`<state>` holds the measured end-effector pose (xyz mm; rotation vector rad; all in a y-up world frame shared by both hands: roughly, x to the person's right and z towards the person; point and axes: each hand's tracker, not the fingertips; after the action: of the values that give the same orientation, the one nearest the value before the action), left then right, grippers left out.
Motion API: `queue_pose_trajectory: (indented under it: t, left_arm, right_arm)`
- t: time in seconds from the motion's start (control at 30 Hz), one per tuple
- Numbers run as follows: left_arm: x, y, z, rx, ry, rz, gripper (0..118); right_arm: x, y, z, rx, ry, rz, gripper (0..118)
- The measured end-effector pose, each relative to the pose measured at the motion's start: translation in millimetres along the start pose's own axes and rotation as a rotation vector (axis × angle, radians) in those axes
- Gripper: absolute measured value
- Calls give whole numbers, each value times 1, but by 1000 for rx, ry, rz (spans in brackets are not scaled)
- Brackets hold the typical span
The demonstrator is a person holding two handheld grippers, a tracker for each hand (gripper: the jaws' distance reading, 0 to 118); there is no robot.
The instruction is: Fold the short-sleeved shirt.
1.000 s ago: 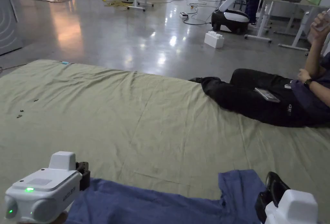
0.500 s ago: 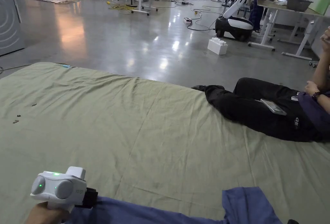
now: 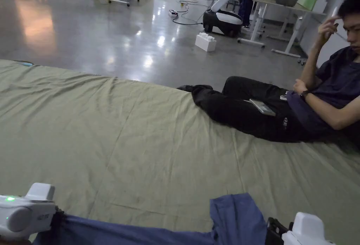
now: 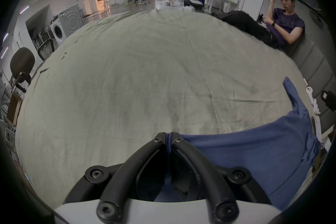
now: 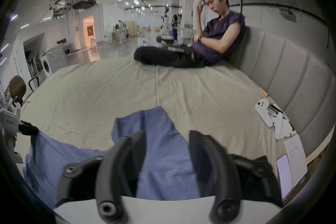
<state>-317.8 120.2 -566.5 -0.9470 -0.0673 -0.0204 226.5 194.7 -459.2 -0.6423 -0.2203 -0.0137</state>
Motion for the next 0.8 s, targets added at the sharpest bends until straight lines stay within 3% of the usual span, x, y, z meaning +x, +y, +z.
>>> queue_pose_trajectory:
  t: [0.2, 0.37, 0.43, 0.5, 0.53, 0.57, 0.6, 0.63, 0.67, 0.73, 0.8]
  left_arm:
    - [0, -1, 38, 63, -13, 15, 5]
    - [7, -7, 49, 82, 0, 11, 5]
    - [8, -9, 51, 83, 4, 17, 5]
    - [8, -9, 51, 81, 4, 22, 5]
    - [9, -10, 51, 80, 7, 21, 5]
    - [10, -11, 52, 81, 9, 21, 5]
    - [8, -10, 50, 81, 9, 22, 5]
    - [8, -10, 49, 78, 11, 20, 5]
    - [9, -12, 49, 77, 13, 19, 5]
    - [8, -13, 48, 77, 9, 18, 5]
    - [8, -14, 48, 77, 11, 19, 5]
  right_arm:
    - [13, 23, -90, -257, 31, 98, 80]
    - [9, 10, -147, -412, 9, 144, 80]
    - [6, 4, -155, -423, 13, 155, 74]
    - [7, 3, -159, -441, 58, 120, 72]
    - [7, 7, -159, -437, 33, 106, 70]
    - [7, 8, -158, -434, 31, 84, 65]
    - [6, 9, -157, -424, 26, 76, 50]
    - [5, 10, -157, -409, 31, 79, 25]
    - [3, 9, -157, -393, 49, 95, 7]
    - [-3, 6, -160, -403, 39, 113, 3]
    - [-10, 6, -156, -389, 27, 193, 3]
